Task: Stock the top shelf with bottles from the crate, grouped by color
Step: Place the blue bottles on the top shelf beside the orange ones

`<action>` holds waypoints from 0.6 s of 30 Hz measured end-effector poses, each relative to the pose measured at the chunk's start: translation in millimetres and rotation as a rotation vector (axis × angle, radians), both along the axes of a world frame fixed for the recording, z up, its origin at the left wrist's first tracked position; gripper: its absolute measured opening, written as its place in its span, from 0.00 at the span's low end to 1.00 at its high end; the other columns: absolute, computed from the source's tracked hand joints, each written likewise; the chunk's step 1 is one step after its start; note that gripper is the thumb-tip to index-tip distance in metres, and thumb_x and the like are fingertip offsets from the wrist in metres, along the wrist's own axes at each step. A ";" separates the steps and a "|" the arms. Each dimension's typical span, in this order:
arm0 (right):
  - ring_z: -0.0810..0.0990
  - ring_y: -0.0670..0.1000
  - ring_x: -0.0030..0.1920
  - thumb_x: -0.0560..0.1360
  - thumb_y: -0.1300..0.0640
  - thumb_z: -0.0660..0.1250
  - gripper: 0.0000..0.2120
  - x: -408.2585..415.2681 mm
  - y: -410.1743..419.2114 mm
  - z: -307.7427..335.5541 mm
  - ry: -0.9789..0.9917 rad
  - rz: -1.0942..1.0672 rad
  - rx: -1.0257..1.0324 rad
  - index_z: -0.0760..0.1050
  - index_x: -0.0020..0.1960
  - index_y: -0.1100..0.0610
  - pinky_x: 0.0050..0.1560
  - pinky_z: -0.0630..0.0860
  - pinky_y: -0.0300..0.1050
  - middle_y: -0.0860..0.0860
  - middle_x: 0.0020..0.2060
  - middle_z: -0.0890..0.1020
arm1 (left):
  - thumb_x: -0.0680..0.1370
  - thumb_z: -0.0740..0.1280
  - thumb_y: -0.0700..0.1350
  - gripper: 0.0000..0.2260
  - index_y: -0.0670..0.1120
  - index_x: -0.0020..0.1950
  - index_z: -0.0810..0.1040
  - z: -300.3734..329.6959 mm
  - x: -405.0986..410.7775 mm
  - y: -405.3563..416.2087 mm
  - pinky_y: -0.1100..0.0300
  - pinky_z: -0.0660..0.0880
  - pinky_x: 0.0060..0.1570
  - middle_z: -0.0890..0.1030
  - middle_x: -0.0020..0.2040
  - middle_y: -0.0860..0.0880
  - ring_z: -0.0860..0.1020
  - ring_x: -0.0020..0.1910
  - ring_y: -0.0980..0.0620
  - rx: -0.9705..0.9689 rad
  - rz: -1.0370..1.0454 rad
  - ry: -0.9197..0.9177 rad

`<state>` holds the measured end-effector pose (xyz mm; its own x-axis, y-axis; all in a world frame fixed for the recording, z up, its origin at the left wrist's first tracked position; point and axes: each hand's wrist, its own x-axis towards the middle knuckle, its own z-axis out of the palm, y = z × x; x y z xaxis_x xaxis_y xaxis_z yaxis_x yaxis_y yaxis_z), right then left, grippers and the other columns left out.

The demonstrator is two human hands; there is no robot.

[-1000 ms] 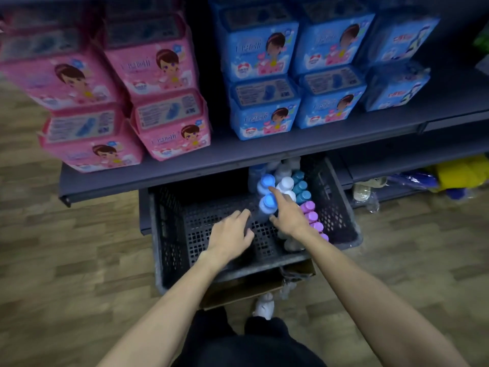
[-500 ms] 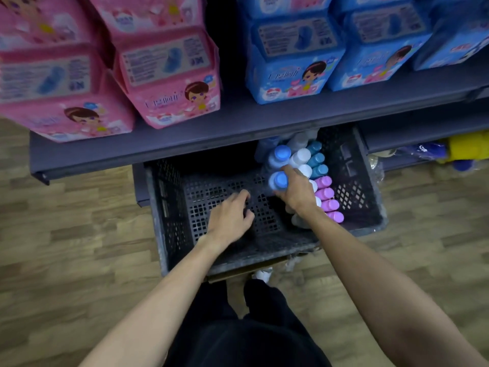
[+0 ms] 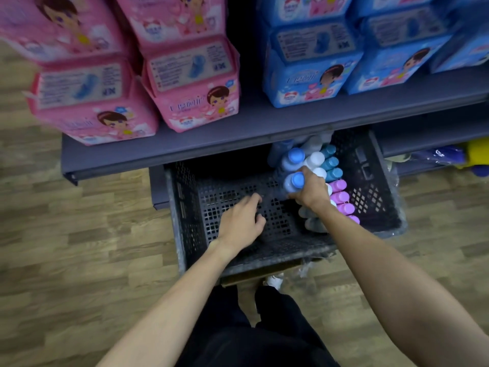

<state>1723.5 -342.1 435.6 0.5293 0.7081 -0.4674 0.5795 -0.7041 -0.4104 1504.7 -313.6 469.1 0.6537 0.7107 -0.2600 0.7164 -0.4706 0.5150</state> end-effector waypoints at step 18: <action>0.78 0.49 0.48 0.64 0.49 0.81 0.27 29.5 -24.3 164.8 0.104 0.299 0.425 0.72 0.58 0.51 0.46 0.73 0.43 0.46 0.50 0.80 | 0.78 0.62 0.51 0.14 0.51 0.63 0.69 88.4 13.2 -6.2 0.54 0.76 0.38 0.76 0.46 0.55 0.76 0.41 0.53 0.194 0.111 -0.084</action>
